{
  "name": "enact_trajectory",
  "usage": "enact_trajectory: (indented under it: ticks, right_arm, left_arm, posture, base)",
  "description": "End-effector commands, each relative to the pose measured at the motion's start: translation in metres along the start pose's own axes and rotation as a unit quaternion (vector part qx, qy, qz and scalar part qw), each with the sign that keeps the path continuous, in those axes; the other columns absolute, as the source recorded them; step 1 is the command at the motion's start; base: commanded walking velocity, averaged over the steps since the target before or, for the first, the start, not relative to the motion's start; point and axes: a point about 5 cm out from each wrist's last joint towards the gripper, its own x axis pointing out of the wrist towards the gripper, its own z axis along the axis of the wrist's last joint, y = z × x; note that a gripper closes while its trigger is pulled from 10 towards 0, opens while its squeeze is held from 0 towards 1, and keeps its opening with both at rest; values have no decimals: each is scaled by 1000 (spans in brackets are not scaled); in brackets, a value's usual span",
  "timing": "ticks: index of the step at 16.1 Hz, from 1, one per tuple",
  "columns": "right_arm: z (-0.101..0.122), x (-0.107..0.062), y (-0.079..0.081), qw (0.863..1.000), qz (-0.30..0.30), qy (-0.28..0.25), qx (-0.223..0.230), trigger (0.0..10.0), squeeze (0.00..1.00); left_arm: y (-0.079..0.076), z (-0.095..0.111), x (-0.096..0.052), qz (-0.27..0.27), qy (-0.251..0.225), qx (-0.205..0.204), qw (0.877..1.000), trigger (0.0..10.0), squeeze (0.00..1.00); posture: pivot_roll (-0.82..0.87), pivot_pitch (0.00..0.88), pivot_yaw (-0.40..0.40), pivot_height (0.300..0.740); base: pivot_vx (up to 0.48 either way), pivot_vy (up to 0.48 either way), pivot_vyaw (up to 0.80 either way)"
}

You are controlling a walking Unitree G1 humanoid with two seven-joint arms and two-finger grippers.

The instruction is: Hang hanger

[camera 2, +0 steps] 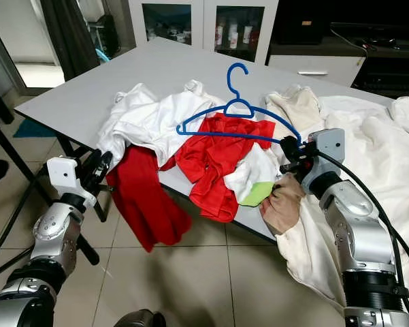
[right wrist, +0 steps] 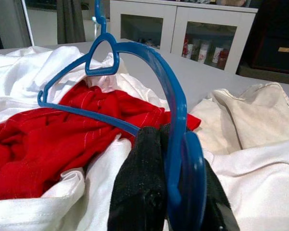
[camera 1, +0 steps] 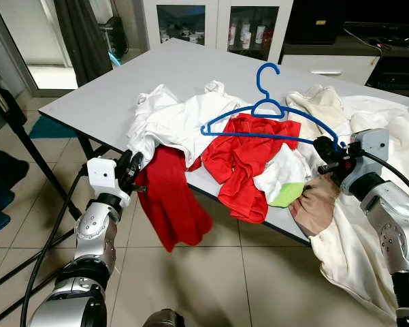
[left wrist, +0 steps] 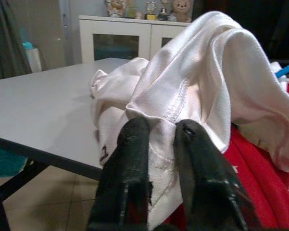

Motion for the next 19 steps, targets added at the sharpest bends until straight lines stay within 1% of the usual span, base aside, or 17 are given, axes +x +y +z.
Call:
enact_trajectory:
  ticks: [1,3,4,5,6,7,9,11,14,15,16,17,19]
  right_arm:
    - [9,-2,-6,1000,-20,-17,-7,10000,0]
    - [12,-3,-8,999,-21,-25,-3,10000,0]
    - [23,-6,-12,999,-12,-48,3,10000,0]
    - [30,-8,-15,998,-3,-63,10,10000,0]
    - [33,-10,-16,998,2,-69,13,10000,0]
    - [42,-14,-18,996,17,-86,26,10000,0]
    - [53,-20,-19,993,40,-108,33,10000,0]
    - [58,-24,-21,992,43,-116,33,10000,0]
    - [68,-27,-19,988,65,-132,35,10000,0]
    - [70,-27,-19,988,67,-132,36,10000,0]
    - [70,-26,-19,988,67,-133,38,10000,0]
    - [69,-26,-19,988,63,-135,41,10000,0]
    - [67,-23,-17,988,57,-136,51,10000,0]
  left_arm:
    - [-2,1,2,-15,1,10,1000,0,0]
    - [-2,5,1,-19,-13,27,999,0,0]
    - [2,10,3,-18,-23,32,999,0,0]
    - [5,12,3,-18,-27,37,999,0,0]
    - [5,13,3,-18,-28,40,999,0,0]
    - [8,14,3,-15,-29,48,998,0,0]
    - [11,16,3,-11,-32,52,998,0,0]
    - [10,15,2,-10,-33,51,998,0,0]
    - [13,19,2,11,-53,35,998,0,0]
    - [16,21,2,33,-66,8,997,0,0]
    - [16,21,1,43,-71,-14,996,0,0]
    - [13,19,-1,43,-75,-26,996,0,0]
    - [-3,11,-7,30,-78,-39,996,0,0]
  posture:
    - [100,0,22,740]
    - [100,0,22,740]
    - [104,0,21,740]
    - [105,0,20,740]
    - [105,0,20,740]
    - [105,0,20,740]
    - [103,0,18,740]
    - [101,0,17,740]
    - [100,0,16,740]
    - [100,0,16,740]
    - [100,0,16,740]
    - [109,0,14,740]
    - [118,0,14,740]
  base:
    - [0,0,0]
    - [0,0,0]
    - [0,0,0]
    - [0,0,0]
    - [0,0,0]
    - [0,0,0]
    - [0,0,0]
    - [0,0,0]
    - [0,0,0]
    - [0,0,0]
    - [0,0,0]
    - [0,0,0]
    - [0,0,0]
